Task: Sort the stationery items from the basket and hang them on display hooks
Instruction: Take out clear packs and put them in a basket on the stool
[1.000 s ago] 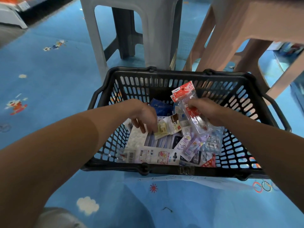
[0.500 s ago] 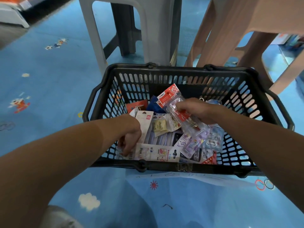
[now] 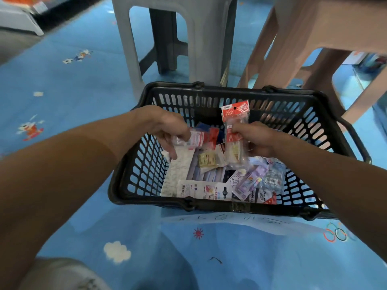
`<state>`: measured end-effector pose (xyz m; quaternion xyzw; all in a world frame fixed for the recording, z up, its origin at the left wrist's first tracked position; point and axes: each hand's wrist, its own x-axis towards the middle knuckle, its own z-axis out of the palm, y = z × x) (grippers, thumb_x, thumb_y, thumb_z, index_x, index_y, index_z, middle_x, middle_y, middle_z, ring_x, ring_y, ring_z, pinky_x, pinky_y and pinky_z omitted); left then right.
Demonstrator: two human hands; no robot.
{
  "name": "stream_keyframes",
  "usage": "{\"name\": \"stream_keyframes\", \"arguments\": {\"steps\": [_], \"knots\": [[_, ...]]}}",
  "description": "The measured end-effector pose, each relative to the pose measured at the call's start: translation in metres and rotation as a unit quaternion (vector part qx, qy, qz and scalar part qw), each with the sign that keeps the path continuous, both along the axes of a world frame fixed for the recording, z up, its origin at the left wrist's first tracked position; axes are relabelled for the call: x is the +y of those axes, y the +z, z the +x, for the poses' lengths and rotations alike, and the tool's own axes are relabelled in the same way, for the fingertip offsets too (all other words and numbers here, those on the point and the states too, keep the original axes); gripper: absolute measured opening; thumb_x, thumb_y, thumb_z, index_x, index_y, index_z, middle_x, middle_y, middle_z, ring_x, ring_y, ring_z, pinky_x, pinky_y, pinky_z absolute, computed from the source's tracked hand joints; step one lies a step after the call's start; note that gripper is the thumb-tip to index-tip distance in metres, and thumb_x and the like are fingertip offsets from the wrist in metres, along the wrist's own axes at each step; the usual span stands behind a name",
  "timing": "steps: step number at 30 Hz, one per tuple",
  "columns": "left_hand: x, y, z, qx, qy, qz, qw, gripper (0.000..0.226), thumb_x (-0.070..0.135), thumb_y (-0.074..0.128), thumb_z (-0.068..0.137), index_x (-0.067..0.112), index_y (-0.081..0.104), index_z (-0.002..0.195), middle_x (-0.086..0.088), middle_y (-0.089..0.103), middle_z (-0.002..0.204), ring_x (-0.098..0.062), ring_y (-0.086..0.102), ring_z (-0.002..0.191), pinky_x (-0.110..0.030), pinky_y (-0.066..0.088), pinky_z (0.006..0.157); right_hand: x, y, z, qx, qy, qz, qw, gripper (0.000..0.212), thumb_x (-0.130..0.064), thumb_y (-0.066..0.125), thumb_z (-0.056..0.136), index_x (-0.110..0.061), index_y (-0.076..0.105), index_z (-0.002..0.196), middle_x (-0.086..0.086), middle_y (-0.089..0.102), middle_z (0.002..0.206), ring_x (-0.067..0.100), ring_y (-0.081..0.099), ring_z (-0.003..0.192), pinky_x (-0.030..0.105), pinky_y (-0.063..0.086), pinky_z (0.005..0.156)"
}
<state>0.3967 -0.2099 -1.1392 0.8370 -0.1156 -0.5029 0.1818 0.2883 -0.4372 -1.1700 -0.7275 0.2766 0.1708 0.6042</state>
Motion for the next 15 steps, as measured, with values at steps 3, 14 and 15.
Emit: {"name": "stream_keyframes", "arguments": {"steps": [3, 14, 15], "knots": [[-0.001, 0.010, -0.004, 0.007, 0.043, -0.086, 0.995, 0.032, 0.009, 0.050, 0.104, -0.001, 0.052, 0.134, -0.021, 0.070, 0.118, -0.026, 0.079, 0.091, -0.022, 0.057, 0.055, 0.011, 0.003, 0.000, -0.015, -0.034, 0.014, 0.999, 0.022, -0.018, 0.070, 0.093, -0.005, 0.069, 0.110, 0.013, 0.078, 0.091, 0.028, 0.075, 0.085, 0.050, 0.061, 0.086], [-0.021, 0.011, -0.031, 0.003, 0.156, -0.275, 0.949, 0.032, 0.040, 0.044, 0.110, 0.036, 0.046, 0.142, -0.012, 0.073, 0.114, -0.033, 0.074, 0.103, -0.043, 0.059, 0.082, 0.047, 0.017, 0.010, -0.091, -0.100, 0.090, 0.987, 0.033, -0.034, 0.072, 0.095, -0.007, 0.072, 0.113, 0.012, 0.078, 0.105, 0.029, 0.076, 0.095, 0.048, 0.061, 0.090], [-0.021, 0.010, -0.031, 0.008, 0.174, -0.296, 0.939, 0.034, 0.033, 0.055, 0.106, 0.035, 0.047, 0.139, -0.012, 0.076, 0.108, -0.033, 0.076, 0.099, -0.044, 0.062, 0.081, 0.047, 0.016, 0.009, -0.096, -0.091, 0.093, 0.987, 0.035, -0.038, 0.070, 0.096, -0.007, 0.072, 0.113, 0.012, 0.078, 0.105, 0.029, 0.076, 0.095, 0.047, 0.061, 0.089]]}}
